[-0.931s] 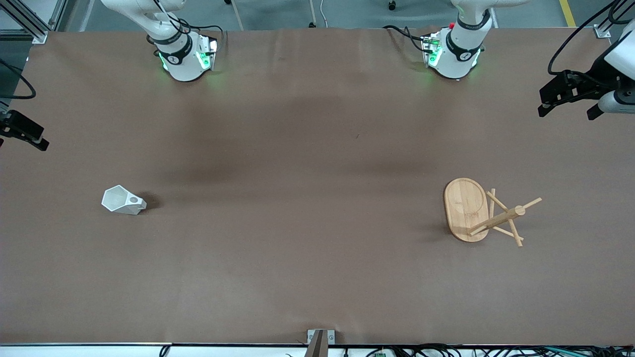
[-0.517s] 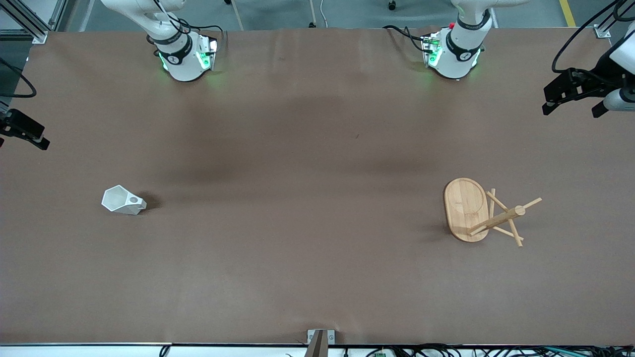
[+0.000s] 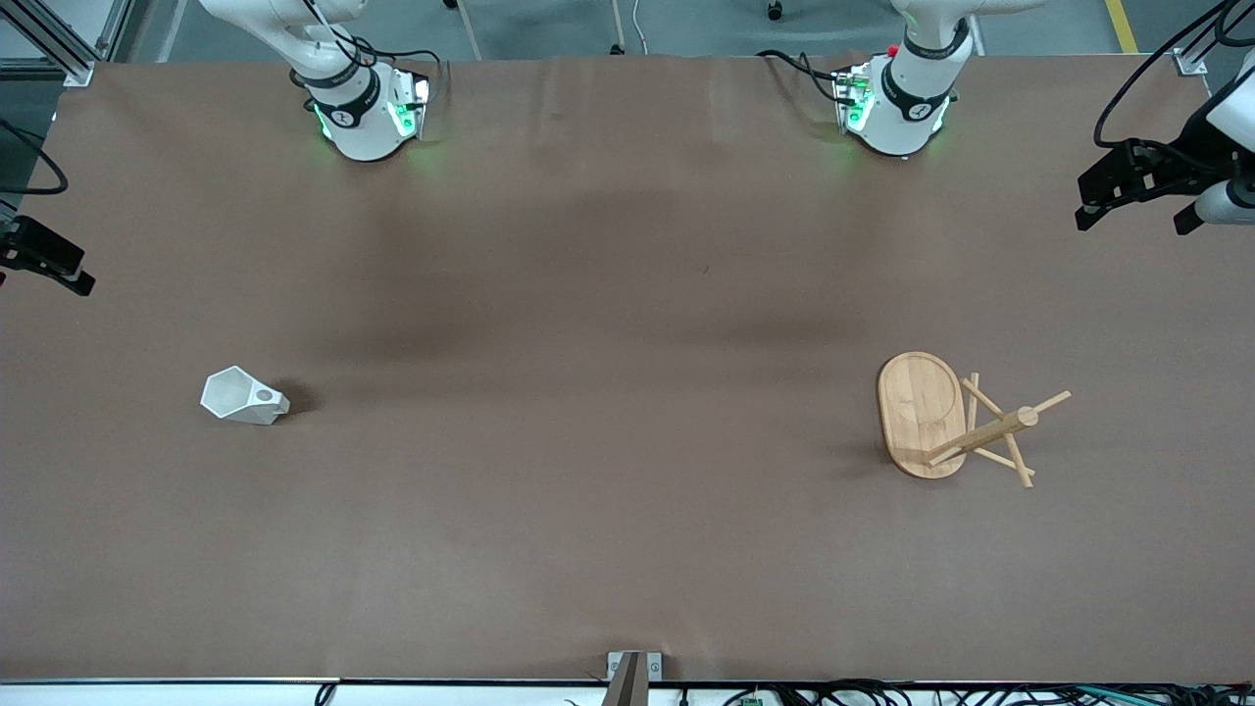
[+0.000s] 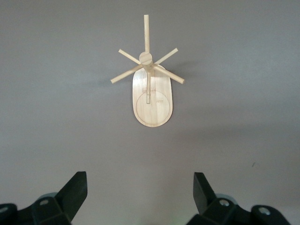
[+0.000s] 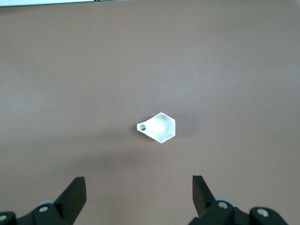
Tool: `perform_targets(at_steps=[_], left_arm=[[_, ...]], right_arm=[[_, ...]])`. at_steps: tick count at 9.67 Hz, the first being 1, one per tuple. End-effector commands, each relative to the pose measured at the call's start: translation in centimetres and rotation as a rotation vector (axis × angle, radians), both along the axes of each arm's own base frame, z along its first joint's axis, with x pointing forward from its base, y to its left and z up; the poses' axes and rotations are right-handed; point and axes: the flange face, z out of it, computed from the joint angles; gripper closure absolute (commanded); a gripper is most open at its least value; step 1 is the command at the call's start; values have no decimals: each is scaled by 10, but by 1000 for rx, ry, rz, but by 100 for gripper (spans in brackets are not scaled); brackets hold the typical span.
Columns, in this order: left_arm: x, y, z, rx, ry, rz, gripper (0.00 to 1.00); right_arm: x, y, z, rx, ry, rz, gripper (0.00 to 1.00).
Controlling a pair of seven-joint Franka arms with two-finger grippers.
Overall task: Hang cup on rack
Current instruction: 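Move the right gripper toward the white cup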
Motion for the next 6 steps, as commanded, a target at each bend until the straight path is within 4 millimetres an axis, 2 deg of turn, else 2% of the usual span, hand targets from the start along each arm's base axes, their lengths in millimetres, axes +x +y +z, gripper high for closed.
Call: perform_targets(at_steps=[1,3,6], left_arm=[[12,3,-14,17,33,-2,0],[11,3,-8,18,21,-9,0],[15,5,-16,14,33,1,0]], right_arm=[[5,-14,-16,9,5,-12,0],[13,-30,-52,6,24,-8,0],[23,-57,-152,-4,24,-10,0]])
